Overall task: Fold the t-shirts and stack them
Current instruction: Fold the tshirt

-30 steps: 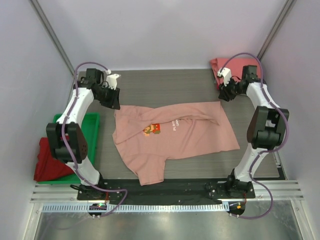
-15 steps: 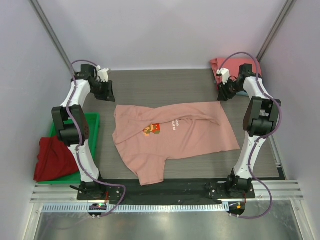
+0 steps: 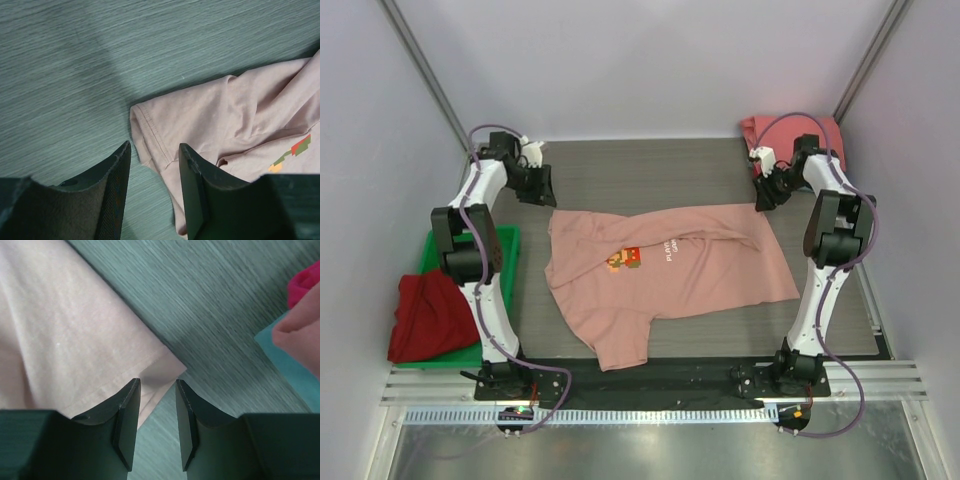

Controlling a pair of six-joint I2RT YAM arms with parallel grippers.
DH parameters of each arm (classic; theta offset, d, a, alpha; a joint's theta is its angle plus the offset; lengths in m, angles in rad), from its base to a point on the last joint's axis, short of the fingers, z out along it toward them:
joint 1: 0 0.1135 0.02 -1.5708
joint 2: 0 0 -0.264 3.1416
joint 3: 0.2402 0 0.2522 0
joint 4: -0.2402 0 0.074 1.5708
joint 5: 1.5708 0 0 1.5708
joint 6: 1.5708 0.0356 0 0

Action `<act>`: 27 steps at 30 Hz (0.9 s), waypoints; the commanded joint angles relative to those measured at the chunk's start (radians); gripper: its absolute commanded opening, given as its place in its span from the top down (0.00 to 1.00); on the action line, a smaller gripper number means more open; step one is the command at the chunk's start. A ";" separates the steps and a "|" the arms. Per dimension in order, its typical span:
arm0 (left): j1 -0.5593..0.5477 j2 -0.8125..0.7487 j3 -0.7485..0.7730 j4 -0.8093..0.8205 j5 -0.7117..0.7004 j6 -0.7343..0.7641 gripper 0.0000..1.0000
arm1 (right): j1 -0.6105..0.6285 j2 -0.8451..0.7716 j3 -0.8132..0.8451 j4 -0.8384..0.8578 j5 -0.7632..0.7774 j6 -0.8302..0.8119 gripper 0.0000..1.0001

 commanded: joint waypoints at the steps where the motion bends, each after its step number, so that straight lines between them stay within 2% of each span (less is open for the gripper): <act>1: -0.012 -0.010 0.026 0.009 0.018 -0.004 0.55 | -0.008 0.038 0.065 -0.033 0.001 0.001 0.60; 5: -0.026 -0.011 0.016 0.009 0.000 0.008 0.55 | -0.011 0.071 0.108 -0.047 -0.021 0.009 0.62; 6: -0.027 -0.011 0.016 0.007 -0.006 0.009 0.55 | -0.014 0.077 0.118 -0.052 -0.027 0.011 0.64; 9: -0.037 -0.014 0.009 0.006 -0.017 0.014 0.55 | -0.017 0.103 0.160 -0.089 -0.045 0.005 0.79; 15: -0.050 -0.014 0.001 0.009 -0.034 0.020 0.56 | -0.022 0.092 0.173 -0.093 -0.045 -0.009 0.85; 27: -0.053 -0.016 -0.002 0.007 -0.040 0.025 0.56 | -0.028 0.063 0.176 -0.155 -0.079 -0.012 0.77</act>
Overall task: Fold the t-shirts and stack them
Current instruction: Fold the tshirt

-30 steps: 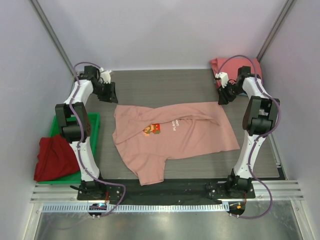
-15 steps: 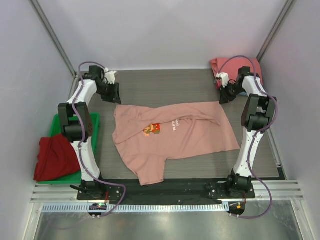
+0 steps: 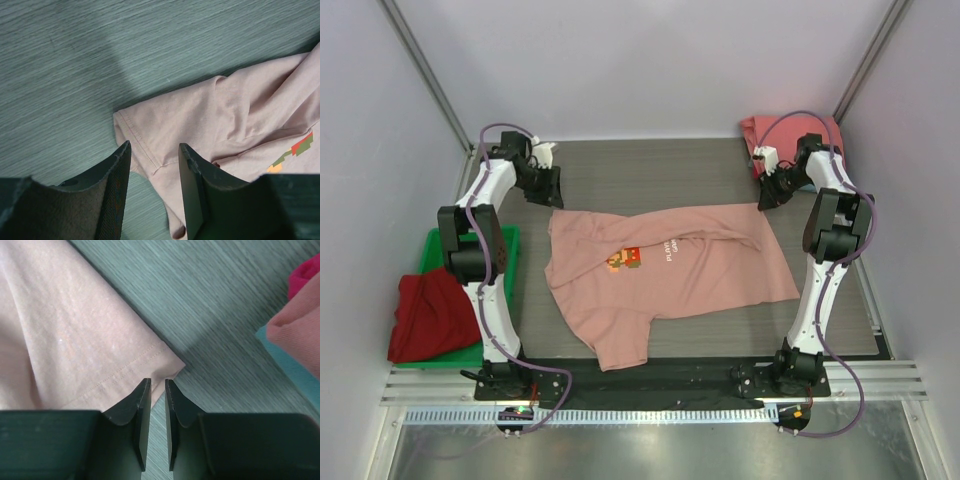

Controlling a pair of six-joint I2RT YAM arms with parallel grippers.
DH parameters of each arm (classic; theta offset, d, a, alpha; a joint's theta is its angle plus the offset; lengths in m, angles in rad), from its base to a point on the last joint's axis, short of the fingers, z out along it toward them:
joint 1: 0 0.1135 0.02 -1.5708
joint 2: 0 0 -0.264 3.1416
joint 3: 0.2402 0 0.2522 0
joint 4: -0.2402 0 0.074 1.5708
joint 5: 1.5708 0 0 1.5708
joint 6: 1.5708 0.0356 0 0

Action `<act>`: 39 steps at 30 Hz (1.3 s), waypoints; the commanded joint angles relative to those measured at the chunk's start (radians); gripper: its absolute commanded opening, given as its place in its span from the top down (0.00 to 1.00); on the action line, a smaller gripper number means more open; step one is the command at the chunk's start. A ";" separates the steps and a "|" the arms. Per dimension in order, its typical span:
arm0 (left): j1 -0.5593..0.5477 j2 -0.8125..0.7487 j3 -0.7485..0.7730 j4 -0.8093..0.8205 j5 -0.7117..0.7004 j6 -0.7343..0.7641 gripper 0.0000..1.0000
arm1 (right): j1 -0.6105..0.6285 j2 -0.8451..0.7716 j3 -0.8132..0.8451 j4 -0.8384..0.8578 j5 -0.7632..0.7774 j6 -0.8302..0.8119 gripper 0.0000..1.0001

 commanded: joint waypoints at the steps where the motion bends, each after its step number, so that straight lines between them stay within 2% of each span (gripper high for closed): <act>1: -0.002 -0.017 -0.001 0.010 -0.004 0.015 0.56 | -0.004 -0.041 0.033 -0.034 -0.042 -0.012 0.77; 9: -0.005 -0.020 -0.002 0.010 -0.007 0.018 0.56 | -0.004 0.001 0.073 -0.060 -0.068 0.013 0.83; 26: -0.012 -0.020 0.001 0.006 -0.032 0.026 0.56 | -0.004 0.050 0.105 -0.064 -0.043 0.018 0.79; 29: -0.020 -0.018 0.001 0.006 -0.039 0.033 0.56 | -0.002 0.050 0.106 -0.064 -0.056 0.016 0.82; 35: -0.054 -0.015 -0.001 0.004 -0.051 0.039 0.56 | -0.002 0.048 0.110 -0.064 -0.080 0.016 0.96; 39: -0.061 -0.014 -0.002 0.006 -0.055 0.044 0.56 | -0.005 0.036 0.108 -0.063 -0.083 0.012 0.99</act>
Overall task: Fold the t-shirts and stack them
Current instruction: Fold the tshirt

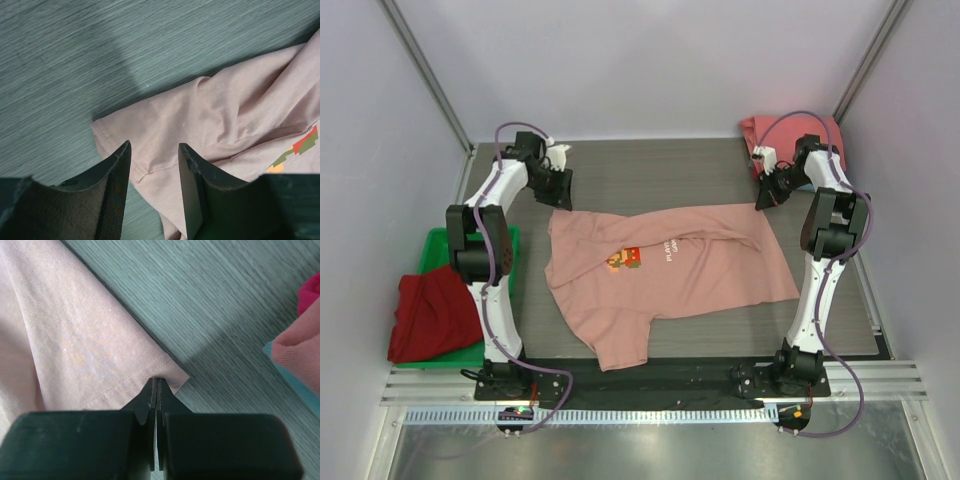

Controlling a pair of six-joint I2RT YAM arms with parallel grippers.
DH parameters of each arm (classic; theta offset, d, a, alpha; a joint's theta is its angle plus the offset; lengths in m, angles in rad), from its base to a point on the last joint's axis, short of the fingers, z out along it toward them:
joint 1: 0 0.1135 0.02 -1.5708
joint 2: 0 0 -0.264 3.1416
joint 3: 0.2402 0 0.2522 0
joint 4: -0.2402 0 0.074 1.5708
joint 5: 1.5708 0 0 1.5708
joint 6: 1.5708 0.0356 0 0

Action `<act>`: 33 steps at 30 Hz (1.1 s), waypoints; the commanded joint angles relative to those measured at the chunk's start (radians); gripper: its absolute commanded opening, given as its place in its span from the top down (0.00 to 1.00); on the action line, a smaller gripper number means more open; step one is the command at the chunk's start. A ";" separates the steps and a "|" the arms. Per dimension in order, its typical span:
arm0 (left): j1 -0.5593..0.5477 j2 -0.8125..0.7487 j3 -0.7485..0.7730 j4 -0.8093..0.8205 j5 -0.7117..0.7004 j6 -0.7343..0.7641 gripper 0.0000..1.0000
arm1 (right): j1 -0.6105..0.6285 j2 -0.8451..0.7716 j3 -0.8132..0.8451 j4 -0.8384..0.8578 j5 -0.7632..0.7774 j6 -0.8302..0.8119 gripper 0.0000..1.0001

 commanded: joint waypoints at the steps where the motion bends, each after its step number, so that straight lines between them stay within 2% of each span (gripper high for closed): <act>1: -0.002 -0.014 0.001 0.005 -0.010 0.016 0.56 | -0.005 -0.030 0.038 -0.015 -0.031 -0.005 0.99; 10: -0.005 -0.011 0.001 0.011 -0.011 0.016 0.56 | -0.013 -0.035 0.080 -0.015 0.016 -0.005 0.99; 13: -0.005 -0.011 -0.001 0.009 -0.013 0.018 0.56 | -0.013 -0.017 0.103 -0.017 0.021 0.020 0.78; 14: -0.005 -0.012 -0.002 0.009 -0.013 0.016 0.56 | -0.013 -0.011 0.103 -0.017 0.019 0.025 0.74; 33: -0.017 -0.020 -0.015 0.008 -0.042 0.035 0.56 | -0.013 0.039 0.106 -0.037 -0.019 0.029 0.70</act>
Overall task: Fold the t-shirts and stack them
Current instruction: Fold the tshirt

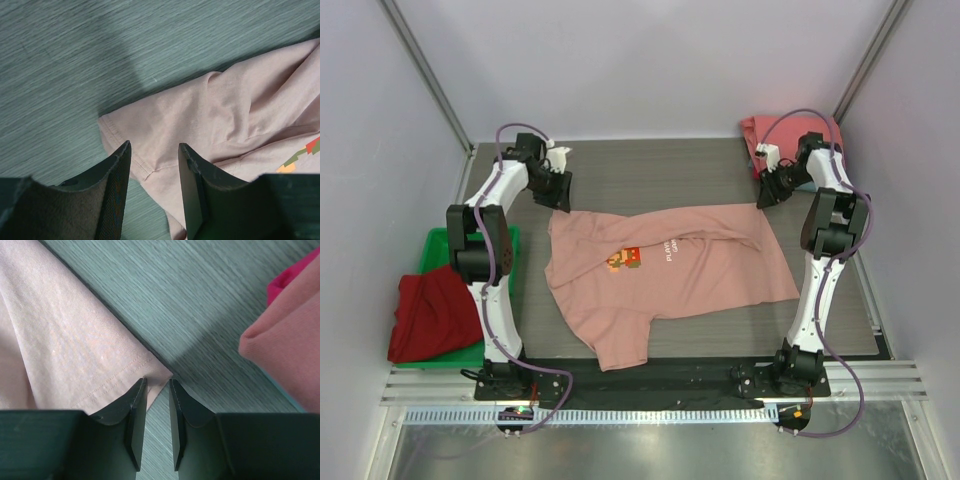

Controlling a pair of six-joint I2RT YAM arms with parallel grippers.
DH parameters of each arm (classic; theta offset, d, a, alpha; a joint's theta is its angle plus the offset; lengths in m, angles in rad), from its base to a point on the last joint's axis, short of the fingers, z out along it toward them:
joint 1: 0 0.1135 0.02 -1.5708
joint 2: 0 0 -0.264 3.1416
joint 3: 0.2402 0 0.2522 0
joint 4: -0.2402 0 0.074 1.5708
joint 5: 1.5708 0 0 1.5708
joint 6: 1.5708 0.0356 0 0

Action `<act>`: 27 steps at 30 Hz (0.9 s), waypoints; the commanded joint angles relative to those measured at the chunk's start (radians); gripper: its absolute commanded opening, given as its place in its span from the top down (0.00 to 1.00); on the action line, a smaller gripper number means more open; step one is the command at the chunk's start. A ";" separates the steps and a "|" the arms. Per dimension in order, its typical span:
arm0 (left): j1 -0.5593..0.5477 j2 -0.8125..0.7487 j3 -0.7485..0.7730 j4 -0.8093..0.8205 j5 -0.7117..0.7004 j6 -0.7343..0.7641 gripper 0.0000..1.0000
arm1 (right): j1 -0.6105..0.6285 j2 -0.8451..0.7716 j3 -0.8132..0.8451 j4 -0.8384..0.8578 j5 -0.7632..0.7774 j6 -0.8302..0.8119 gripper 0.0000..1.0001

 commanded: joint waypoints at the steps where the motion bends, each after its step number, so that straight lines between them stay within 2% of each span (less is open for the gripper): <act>1: -0.008 -0.020 -0.002 0.008 -0.010 0.023 0.56 | -0.002 0.015 0.047 -0.017 -0.035 0.013 0.69; 4: -0.014 -0.018 -0.004 0.006 -0.016 0.026 0.56 | -0.002 0.028 0.064 -0.017 -0.051 0.020 0.71; 10: -0.019 -0.020 -0.007 0.006 -0.025 0.030 0.56 | -0.002 0.032 0.072 -0.021 -0.068 0.024 0.87; 14: -0.020 -0.015 -0.007 0.006 -0.029 0.032 0.56 | -0.002 0.022 0.072 -0.033 -0.068 0.012 0.91; 16: -0.020 -0.014 -0.005 0.008 -0.030 0.030 0.56 | -0.001 0.012 0.072 -0.036 -0.068 0.009 0.89; 19: -0.022 -0.012 -0.007 0.008 -0.032 0.030 0.56 | -0.002 0.003 0.075 -0.036 -0.068 0.014 0.79; 27: -0.022 -0.006 -0.001 0.011 -0.027 0.029 0.56 | -0.004 -0.006 0.087 -0.038 -0.052 0.023 0.77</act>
